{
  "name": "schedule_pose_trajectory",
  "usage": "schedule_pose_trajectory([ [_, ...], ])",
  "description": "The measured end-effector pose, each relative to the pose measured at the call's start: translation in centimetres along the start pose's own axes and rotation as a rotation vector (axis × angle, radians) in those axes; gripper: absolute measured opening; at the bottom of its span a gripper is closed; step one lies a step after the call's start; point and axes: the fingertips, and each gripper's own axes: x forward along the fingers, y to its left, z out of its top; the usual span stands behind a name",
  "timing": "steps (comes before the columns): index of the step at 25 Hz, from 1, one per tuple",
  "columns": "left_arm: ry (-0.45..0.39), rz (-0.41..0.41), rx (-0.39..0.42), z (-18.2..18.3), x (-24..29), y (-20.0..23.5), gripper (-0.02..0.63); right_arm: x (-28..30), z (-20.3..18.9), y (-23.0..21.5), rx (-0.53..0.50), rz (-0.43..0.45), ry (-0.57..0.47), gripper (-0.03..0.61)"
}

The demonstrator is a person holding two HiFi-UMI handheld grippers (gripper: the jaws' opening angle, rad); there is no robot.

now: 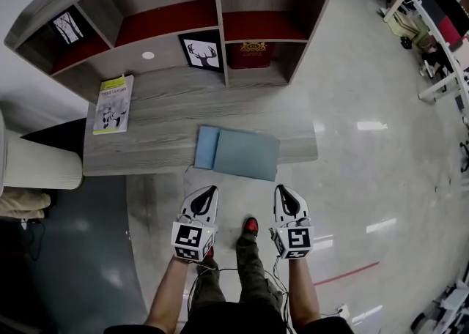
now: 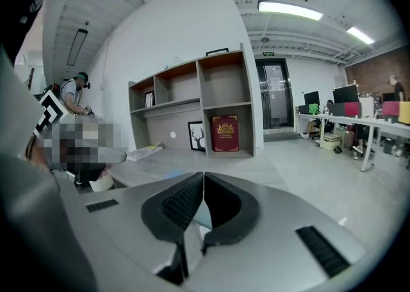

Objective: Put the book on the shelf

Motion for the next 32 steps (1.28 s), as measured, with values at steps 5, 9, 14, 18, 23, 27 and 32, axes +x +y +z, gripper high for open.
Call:
schedule_pose_trajectory([
  [5, 0.024, 0.004, -0.014, -2.0, 1.2, 0.3, 0.008, 1.2, -2.1, -0.4, -0.013, 0.006, 0.025, 0.029],
  [9, 0.04, 0.012, -0.018, -3.5, 1.9, 0.7, 0.008, 2.1, -3.8, -0.5, -0.025, 0.015, 0.047, 0.029],
  [14, 0.051, 0.03, -0.032, -4.8, 2.6, 1.3, 0.008, 3.1, -5.5, -0.5, -0.074, 0.02, 0.066, 0.029],
  [18, 0.053, 0.039, -0.052, -5.3, 3.0, 1.6, 0.008, 3.6, -6.0, -0.5, -0.175, 0.01, 0.064, 0.031],
  [23, 0.065, 0.032, -0.05, -6.0, 3.3, 1.3, 0.008, 4.3, -6.9, -0.4, -0.393, -0.011, 0.124, 0.031],
  [27, 0.082, 0.043, -0.041, -6.8, 3.2, 1.4, 0.008, 4.8, -8.5, -0.1, -0.561, -0.005, 0.193, 0.061],
  [32, 0.093, 0.042, -0.046, -7.6, 3.2, 1.3, 0.008, 5.9, -10.1, 0.6, -0.799, -0.012, 0.249, 0.177],
])
